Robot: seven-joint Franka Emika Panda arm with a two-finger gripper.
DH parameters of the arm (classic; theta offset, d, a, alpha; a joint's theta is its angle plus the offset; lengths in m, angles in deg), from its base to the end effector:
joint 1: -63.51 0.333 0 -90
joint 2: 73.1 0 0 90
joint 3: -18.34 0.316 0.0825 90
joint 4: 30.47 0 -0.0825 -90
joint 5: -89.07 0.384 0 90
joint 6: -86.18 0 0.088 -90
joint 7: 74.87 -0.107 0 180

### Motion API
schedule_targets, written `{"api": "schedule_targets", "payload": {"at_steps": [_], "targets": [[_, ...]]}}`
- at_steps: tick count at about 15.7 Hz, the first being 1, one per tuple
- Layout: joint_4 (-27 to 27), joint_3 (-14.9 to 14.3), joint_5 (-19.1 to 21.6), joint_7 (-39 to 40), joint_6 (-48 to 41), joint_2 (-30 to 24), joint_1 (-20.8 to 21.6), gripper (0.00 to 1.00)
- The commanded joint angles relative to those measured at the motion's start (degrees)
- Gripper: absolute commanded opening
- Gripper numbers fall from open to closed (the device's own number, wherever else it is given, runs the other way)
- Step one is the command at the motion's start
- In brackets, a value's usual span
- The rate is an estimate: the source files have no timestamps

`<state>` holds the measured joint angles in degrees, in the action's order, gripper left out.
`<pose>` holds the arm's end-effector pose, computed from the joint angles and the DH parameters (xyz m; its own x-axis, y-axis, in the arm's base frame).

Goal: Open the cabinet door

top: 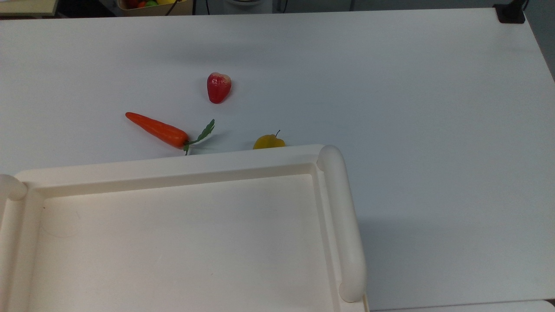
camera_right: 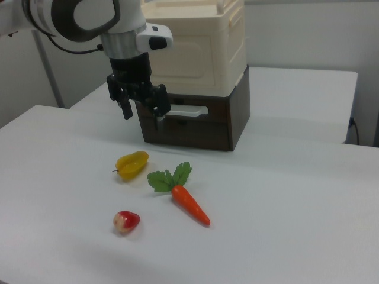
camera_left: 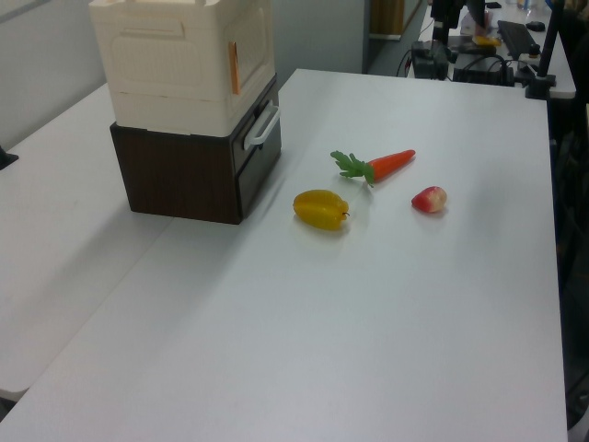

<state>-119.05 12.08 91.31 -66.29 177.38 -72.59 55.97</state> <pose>0.5447 -0.1293 0.6333 0.9949 -0.0917 0.0421 -0.0903 -0.9954 -0.0322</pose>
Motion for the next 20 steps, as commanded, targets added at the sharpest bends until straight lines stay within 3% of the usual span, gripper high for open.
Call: {"api": "schedule_targets", "payload": {"at_steps": [1,20], "targets": [[0.25,-0.07,1.80,1.62,-1.55,-0.61,-0.55,1.00],[0.25,-0.07,1.80,3.02,-1.38,-0.61,-0.55,1.00]]}}
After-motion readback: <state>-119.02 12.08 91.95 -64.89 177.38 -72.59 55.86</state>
